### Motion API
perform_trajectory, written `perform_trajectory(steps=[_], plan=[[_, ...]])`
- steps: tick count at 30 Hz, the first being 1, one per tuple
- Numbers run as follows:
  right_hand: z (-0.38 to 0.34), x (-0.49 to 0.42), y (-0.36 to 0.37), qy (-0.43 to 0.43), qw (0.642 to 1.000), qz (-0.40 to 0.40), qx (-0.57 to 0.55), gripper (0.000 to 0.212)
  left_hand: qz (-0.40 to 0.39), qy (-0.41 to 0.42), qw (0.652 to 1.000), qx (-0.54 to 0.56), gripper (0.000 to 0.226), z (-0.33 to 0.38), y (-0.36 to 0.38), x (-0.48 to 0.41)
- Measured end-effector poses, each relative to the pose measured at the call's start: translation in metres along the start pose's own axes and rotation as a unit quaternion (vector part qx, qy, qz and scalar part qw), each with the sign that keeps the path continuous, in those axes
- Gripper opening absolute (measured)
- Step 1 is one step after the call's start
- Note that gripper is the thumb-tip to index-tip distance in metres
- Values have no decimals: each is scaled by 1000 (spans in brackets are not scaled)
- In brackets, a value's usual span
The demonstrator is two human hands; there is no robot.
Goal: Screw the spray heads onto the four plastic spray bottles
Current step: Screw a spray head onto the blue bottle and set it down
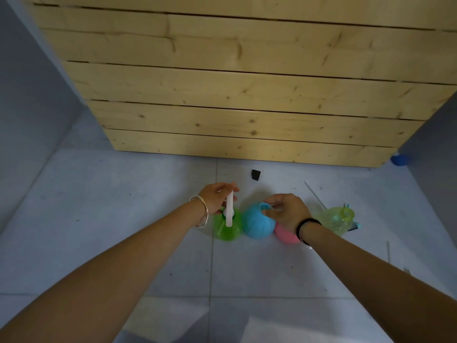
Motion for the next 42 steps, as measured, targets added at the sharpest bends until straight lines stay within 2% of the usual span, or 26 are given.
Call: perform_trajectory(steps=[6, 12, 14, 16, 17, 19, 22, 24, 28, 34, 39, 42], plan=[[-1, 0, 5, -13, 1000, 3, 23, 31, 16, 4, 1000, 4, 26, -1, -1, -1], [-6, 7, -5, -26, 1000, 13, 7, 24, 69, 19, 996, -50, 52, 0, -8, 0], [-12, 13, -20, -38, 999, 13, -20, 24, 110, 76, 988, -84, 58, 12, -11, 5], [-20, 23, -43, -49, 998, 11, -39, 26, 128, 179, 972, -88, 54, 38, -5, 18], [-24, 29, -57, -55, 997, 14, -55, 26, 110, 221, 966, -83, 52, 52, 3, 25], [-30, 43, -84, -62, 993, 14, -99, 24, 41, 242, 966, -82, 53, 73, 28, 36], [-33, 61, -125, -85, 978, 24, -188, 26, -78, 192, 971, -117, 80, 86, 73, 46], [-25, 73, -149, -80, 969, 35, -230, 27, -123, 181, 965, -144, 95, 90, 100, 51], [7, 85, -178, -47, 967, 42, -248, 27, -172, 206, 943, -197, 91, 95, 141, 49], [75, 69, -184, 1, 938, 43, -345, 30, -168, 210, 942, -203, 92, 105, 181, 23], [176, 48, -141, 167, 882, 70, -434, 47, -124, 217, 958, -139, 99, 111, 199, -13], [226, 43, -89, 248, 859, 39, -446, 34, -103, 207, 968, -93, 85, 100, 203, -40]])
Point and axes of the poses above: each hand's wrist, its own x-axis away from the middle knuckle, its own y-axis out of the palm, z = x × y, the point moved 6 cm from there along -x, towards the middle knuckle, and after that the axes turned 14 degrees about x, right-handed, at the moved point
